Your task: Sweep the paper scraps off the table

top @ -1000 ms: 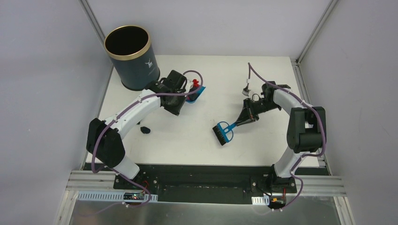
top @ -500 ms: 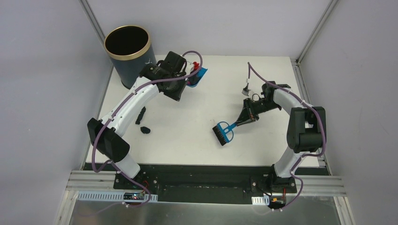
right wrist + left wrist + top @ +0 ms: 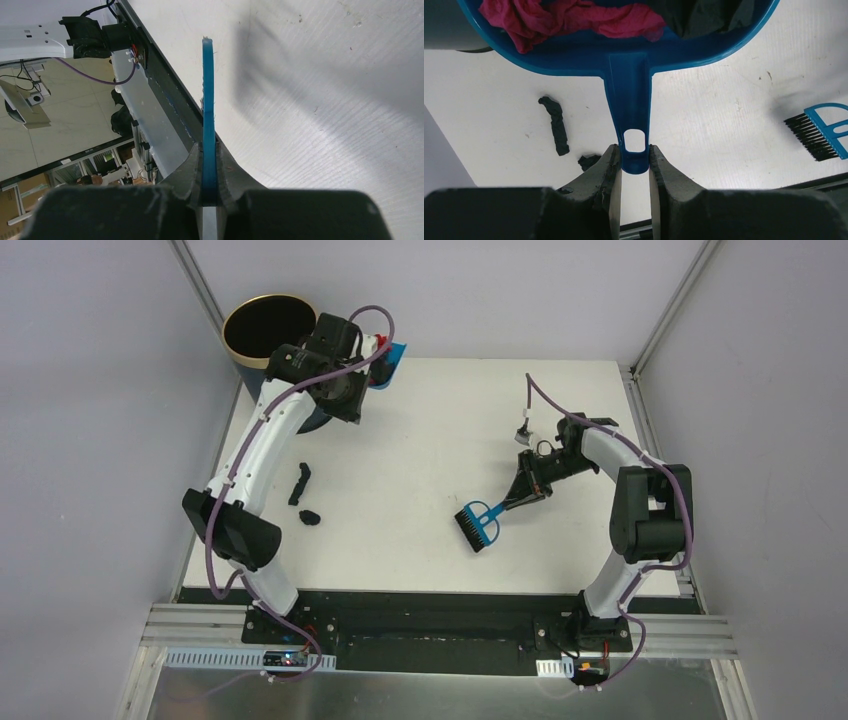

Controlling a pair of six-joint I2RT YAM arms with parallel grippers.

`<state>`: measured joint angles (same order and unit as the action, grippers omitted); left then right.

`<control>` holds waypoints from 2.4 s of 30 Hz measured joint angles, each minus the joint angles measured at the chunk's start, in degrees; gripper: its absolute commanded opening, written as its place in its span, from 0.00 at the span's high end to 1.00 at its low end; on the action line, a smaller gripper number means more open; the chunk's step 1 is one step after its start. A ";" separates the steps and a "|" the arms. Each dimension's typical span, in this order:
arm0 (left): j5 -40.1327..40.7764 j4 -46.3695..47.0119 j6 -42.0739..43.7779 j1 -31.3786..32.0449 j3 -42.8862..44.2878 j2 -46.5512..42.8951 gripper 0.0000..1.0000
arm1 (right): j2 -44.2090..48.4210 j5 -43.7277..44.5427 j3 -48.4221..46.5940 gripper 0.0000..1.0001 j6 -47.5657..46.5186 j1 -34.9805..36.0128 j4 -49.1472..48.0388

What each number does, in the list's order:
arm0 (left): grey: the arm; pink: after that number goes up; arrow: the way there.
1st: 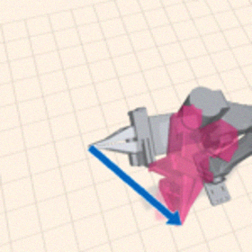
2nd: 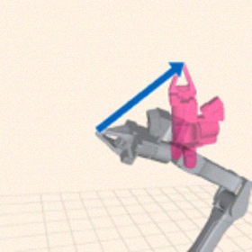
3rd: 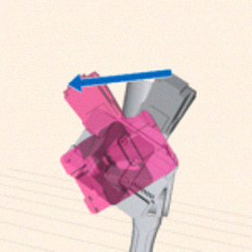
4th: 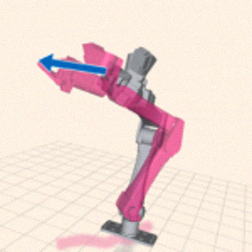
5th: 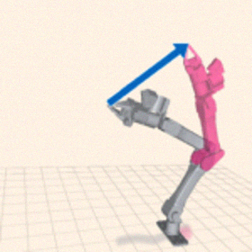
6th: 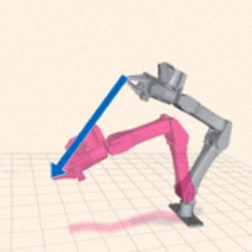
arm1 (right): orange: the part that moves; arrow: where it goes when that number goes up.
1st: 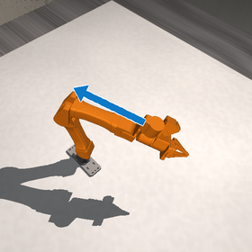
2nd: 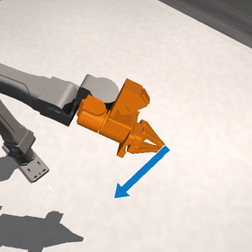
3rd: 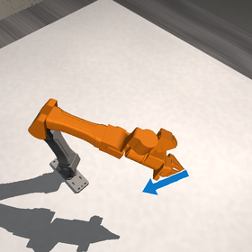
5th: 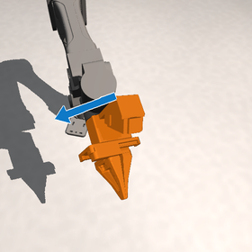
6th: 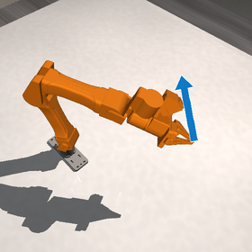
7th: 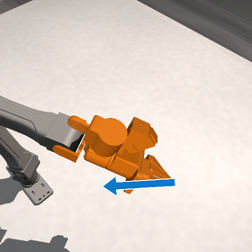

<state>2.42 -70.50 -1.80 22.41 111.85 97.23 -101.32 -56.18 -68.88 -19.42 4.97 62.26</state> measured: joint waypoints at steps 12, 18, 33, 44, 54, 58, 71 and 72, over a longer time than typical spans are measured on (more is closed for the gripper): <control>-8.26 -2.27 -2.16 -10.05 8.79 6.93 1.00 | 0.00 1.09 -0.24 1.00 -1.07 0.00 1.05; -11.82 -3.48 -3.23 -13.57 15.04 10.97 1.00 | -0.09 1.60 -0.68 1.00 -1.81 0.00 1.95; -35.45 3.85 -14.34 -27.41 24.52 20.15 1.00 | -0.68 3.69 -1.14 1.00 -3.43 0.00 2.97; -58.75 51.32 -45.72 -33.59 -5.38 17.57 1.00 | -0.68 4.35 -1.16 1.00 -3.45 -0.02 3.54; -59.47 117.87 -98.23 -34.91 -21.35 20.76 1.00 | -0.68 4.33 -1.18 1.00 -3.50 -0.02 3.89; -59.52 124.54 -103.60 -34.91 -23.28 20.98 1.00 | -0.66 4.31 -1.18 1.00 -3.52 -0.02 3.93; -61.81 79.56 -62.47 -34.03 -23.50 3.58 1.00 | 0.26 1.92 -1.18 1.00 -3.21 -0.02 4.81; -60.70 73.35 -57.05 -33.46 -22.56 1.46 1.00 | 0.46 1.70 -1.18 1.00 -3.21 -0.02 4.90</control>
<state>-58.28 2.85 -58.85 -11.05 89.30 98.70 -100.86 -54.48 -70.06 -22.63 4.95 67.16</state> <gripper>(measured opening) 0.212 0.078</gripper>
